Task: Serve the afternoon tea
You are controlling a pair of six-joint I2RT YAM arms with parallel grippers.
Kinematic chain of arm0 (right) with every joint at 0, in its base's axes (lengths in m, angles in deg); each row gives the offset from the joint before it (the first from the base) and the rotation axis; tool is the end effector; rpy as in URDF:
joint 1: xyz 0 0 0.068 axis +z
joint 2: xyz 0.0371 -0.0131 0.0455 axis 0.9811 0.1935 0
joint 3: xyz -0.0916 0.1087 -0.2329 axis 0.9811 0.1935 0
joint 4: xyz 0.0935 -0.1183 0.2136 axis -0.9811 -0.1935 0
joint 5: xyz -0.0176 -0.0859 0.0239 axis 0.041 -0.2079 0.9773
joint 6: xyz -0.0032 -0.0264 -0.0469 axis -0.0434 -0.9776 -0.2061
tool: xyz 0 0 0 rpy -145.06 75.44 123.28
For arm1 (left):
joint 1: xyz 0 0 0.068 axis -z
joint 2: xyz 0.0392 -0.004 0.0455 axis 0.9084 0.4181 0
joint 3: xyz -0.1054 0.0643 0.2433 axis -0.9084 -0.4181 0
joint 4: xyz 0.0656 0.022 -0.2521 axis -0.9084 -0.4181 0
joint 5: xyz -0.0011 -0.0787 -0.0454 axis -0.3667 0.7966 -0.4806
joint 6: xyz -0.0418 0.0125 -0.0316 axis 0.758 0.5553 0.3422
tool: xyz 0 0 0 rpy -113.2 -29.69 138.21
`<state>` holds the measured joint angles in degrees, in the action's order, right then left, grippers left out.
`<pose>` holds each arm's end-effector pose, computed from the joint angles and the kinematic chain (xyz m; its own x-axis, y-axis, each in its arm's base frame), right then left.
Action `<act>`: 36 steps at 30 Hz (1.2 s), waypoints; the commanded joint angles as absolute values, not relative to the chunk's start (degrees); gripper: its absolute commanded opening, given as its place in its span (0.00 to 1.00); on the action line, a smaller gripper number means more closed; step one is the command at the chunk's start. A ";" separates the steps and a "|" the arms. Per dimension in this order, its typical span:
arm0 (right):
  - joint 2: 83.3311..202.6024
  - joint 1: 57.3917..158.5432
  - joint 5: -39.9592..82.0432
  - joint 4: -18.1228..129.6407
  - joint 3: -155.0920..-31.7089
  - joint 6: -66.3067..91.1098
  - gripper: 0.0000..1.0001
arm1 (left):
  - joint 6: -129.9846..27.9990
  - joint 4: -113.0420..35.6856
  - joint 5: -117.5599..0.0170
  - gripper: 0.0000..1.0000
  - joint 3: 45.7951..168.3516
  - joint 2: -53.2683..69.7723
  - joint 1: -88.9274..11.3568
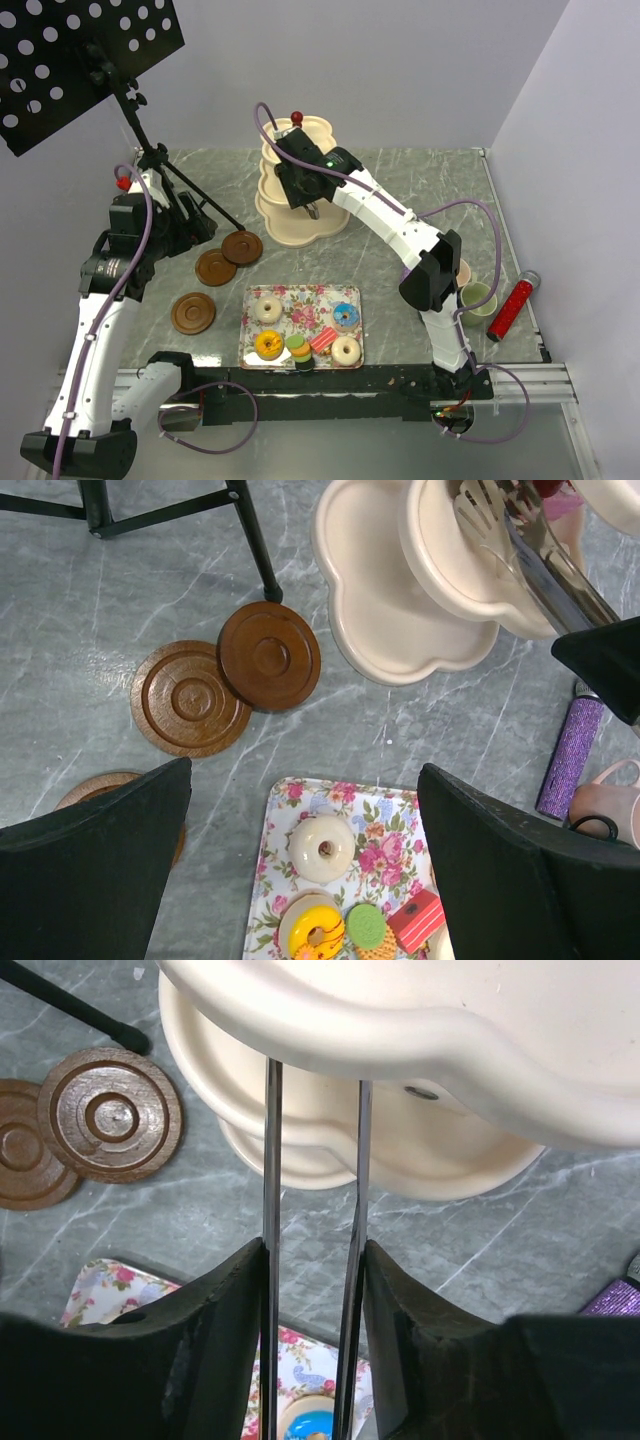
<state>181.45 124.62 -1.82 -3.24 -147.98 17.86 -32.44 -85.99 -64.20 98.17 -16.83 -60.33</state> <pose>0.3214 0.3168 0.3657 -0.6353 -0.3587 -0.6839 -0.4464 0.8932 -0.0538 0.1686 -0.0164 0.3716 -0.5242 -0.4579 -0.7180 -0.1565 0.8806 -0.4473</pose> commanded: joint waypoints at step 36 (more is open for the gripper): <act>153.91 134.47 0.30 6.70 -120.69 13.76 0.51 | -27.60 -86.31 -66.24 1.00 95.99 -22.33 -60.28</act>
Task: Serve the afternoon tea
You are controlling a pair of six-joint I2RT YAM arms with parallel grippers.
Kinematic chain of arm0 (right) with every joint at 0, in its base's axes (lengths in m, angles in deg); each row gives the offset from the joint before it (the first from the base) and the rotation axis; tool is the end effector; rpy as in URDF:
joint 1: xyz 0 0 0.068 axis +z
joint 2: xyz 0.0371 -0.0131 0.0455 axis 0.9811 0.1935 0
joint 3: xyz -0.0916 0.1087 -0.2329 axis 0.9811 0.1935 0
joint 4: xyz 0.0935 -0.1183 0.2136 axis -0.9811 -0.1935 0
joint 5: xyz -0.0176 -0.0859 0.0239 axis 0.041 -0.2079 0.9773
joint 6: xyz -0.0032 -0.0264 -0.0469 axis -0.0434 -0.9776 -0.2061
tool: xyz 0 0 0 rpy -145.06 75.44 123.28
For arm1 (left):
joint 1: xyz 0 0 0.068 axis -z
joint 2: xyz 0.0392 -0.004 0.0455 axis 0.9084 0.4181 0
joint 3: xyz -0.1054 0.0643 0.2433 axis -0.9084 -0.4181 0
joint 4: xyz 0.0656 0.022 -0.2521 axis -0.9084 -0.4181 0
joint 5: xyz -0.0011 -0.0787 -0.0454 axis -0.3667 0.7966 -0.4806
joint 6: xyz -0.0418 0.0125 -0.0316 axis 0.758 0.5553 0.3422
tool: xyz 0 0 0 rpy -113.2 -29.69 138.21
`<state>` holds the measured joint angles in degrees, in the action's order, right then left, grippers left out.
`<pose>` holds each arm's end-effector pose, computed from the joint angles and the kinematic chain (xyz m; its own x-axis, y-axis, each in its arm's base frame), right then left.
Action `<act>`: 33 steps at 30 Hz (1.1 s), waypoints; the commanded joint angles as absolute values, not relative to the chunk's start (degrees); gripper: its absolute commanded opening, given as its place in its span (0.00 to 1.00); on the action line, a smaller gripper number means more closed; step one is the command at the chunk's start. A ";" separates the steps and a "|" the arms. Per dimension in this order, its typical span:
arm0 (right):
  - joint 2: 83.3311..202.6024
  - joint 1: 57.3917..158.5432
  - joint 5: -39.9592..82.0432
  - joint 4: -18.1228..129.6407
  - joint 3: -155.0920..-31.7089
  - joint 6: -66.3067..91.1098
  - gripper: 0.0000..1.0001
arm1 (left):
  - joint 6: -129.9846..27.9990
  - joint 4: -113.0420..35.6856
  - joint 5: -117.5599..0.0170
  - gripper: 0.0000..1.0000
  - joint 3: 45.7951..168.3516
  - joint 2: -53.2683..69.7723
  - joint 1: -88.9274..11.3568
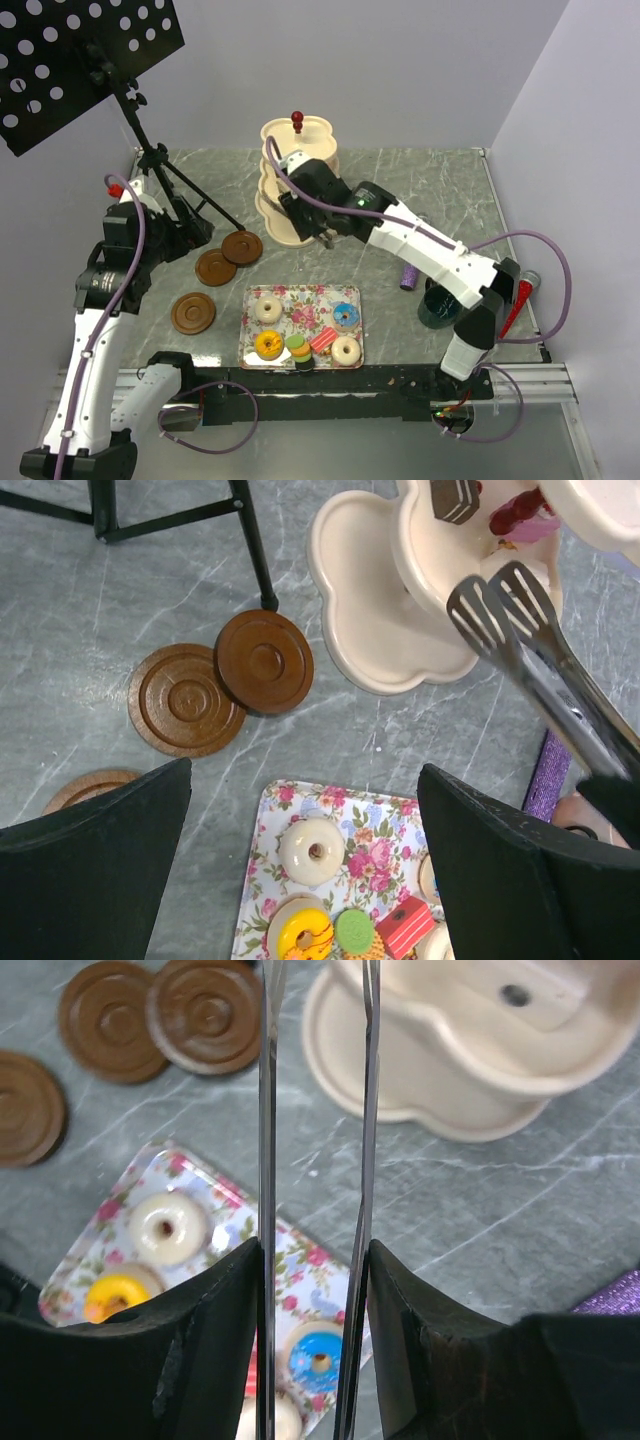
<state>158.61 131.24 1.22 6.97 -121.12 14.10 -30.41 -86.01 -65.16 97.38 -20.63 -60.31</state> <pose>0.2300 0.2863 0.3897 -0.5103 -0.4254 -0.7474 -0.6111 0.7909 -0.0329 0.1523 -0.0145 0.3765 -0.4737 -0.4928 -0.7299 -0.1620 0.8634 -0.4779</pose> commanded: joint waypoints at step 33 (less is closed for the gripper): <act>135.62 142.12 19.55 11.44 -86.50 20.26 0.60 | -20.38 -93.95 -69.67 1.00 87.99 -35.69 -60.28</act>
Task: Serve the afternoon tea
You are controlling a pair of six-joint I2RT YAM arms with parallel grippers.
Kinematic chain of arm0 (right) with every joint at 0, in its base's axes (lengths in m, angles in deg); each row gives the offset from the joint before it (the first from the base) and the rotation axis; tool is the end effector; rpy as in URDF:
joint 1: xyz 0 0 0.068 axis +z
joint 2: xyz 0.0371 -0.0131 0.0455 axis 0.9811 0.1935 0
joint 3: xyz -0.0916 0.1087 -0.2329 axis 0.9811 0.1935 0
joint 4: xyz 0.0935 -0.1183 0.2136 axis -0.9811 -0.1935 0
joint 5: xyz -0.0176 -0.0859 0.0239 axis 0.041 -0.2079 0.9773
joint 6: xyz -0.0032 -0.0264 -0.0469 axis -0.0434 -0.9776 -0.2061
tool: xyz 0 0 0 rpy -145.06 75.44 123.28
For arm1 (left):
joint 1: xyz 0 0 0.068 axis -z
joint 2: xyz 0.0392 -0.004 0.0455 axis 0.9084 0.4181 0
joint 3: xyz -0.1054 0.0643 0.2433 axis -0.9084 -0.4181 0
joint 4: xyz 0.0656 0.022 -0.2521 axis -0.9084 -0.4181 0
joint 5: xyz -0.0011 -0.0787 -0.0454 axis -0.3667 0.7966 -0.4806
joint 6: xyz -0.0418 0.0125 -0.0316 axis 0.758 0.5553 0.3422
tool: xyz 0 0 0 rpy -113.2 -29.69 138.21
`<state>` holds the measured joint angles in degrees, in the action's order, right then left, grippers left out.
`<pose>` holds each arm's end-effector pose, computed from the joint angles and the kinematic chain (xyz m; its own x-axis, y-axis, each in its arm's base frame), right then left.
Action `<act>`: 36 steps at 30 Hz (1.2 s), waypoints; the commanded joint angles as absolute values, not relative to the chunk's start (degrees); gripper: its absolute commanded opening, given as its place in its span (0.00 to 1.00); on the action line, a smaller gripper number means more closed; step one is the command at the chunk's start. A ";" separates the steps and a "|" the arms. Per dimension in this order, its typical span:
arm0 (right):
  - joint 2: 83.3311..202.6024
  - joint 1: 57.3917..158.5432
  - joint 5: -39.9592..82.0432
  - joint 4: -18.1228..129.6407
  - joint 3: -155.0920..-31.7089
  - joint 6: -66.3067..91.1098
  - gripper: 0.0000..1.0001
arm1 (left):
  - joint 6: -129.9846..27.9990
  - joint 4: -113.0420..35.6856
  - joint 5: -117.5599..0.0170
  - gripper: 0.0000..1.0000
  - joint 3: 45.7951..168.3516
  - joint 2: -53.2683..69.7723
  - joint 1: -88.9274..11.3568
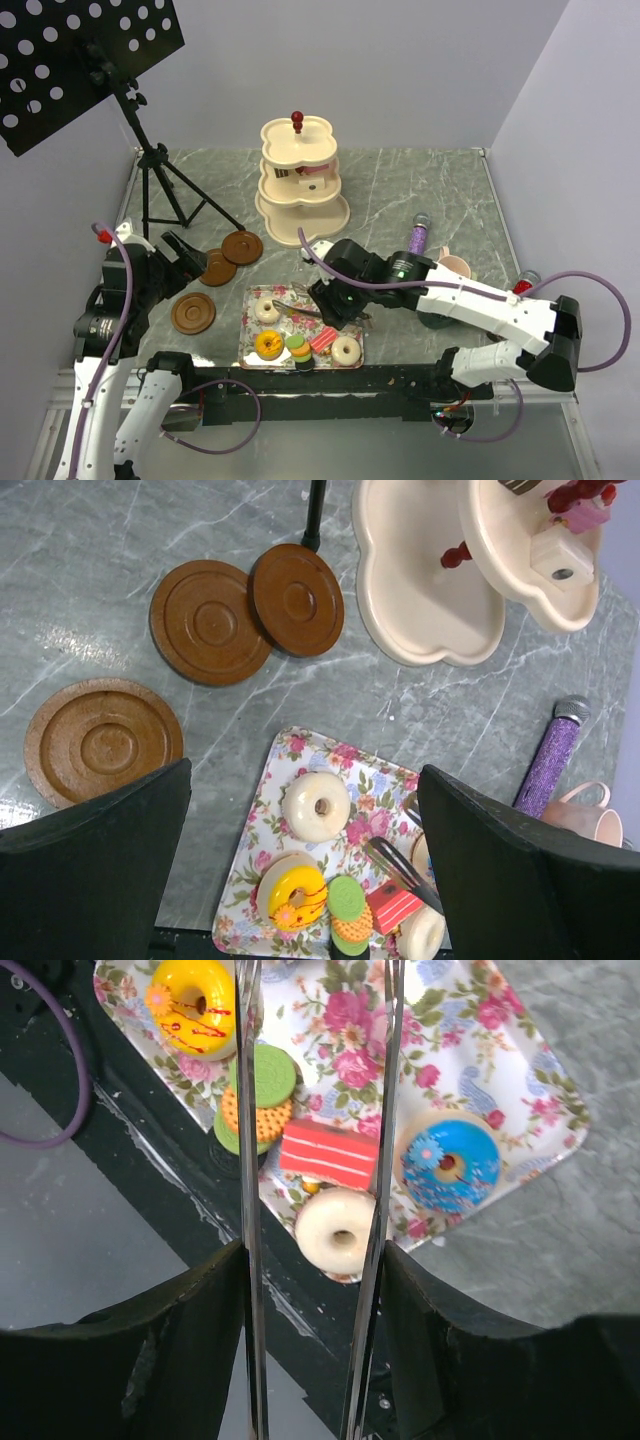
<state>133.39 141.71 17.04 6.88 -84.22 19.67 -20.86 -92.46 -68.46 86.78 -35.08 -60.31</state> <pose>0.1116 0.2227 0.3128 -0.5805 -0.6001 -0.5504 -0.7874 0.5860 0.1914 0.0992 -0.0078 0.3353 -0.4364 -0.6297 -0.6426 -0.3012 0.7753 -0.5552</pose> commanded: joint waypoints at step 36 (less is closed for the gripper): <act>148.90 147.48 11.64 11.18 -93.53 14.73 0.69 | -20.21 -92.11 -68.53 1.00 86.32 -35.69 -60.28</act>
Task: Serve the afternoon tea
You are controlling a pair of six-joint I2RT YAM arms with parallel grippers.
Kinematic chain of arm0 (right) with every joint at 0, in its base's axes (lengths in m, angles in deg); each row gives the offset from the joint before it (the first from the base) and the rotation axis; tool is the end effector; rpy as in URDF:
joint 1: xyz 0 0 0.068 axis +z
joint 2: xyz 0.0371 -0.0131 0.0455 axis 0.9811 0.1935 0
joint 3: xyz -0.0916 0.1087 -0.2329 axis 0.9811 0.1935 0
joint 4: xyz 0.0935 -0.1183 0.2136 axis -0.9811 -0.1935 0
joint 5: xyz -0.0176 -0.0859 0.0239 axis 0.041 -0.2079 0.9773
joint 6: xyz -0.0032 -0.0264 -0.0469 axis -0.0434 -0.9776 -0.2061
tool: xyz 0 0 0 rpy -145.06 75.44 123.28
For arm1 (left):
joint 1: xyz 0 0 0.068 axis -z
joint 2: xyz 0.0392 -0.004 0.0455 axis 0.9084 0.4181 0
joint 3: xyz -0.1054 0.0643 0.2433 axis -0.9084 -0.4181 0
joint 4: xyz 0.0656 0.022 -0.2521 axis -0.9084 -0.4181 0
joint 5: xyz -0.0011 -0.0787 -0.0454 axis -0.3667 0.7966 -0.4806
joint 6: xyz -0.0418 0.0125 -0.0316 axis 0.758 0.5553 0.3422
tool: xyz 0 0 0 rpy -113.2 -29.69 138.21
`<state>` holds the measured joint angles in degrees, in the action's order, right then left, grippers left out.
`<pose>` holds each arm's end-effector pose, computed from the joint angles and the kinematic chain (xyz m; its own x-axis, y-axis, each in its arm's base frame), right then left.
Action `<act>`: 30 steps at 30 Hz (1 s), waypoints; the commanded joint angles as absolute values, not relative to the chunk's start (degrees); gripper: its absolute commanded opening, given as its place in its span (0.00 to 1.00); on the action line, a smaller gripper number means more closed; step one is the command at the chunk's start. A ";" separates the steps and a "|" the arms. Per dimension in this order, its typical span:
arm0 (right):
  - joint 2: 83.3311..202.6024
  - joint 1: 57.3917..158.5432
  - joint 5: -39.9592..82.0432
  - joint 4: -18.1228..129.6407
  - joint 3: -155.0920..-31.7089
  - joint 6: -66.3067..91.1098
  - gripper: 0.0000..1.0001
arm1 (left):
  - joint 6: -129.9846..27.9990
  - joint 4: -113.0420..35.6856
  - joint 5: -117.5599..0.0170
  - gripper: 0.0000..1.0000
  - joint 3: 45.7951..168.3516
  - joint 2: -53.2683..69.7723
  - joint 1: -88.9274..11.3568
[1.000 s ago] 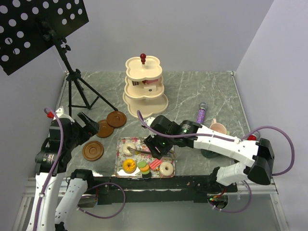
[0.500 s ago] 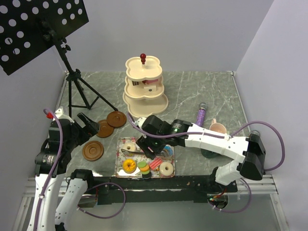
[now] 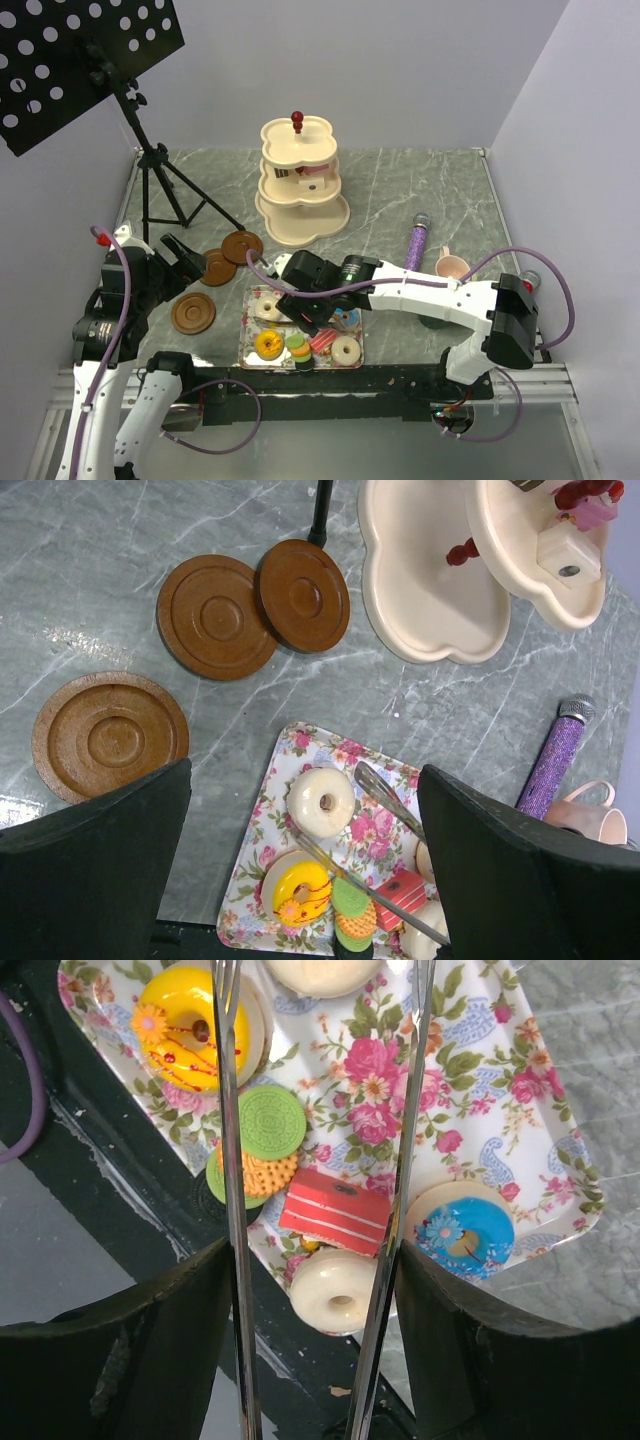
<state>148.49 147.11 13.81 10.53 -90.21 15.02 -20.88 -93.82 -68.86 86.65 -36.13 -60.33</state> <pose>0.1151 0.2894 0.2804 -0.4688 -0.7333 -0.4925 -0.8651 0.4938 0.0881 0.0940 -0.0071 0.3338 -0.4373 -0.6294 -0.6424 -0.3099 0.7760 -0.5494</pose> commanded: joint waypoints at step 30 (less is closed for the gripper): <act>135.99 131.86 11.20 8.45 -90.55 16.40 0.40 | -19.77 -93.34 -69.41 1.00 87.37 -36.66 -60.28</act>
<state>141.96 137.32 12.21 9.07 -92.94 16.83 -20.88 -94.01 -69.05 86.63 -36.26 -60.33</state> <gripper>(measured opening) 0.502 0.995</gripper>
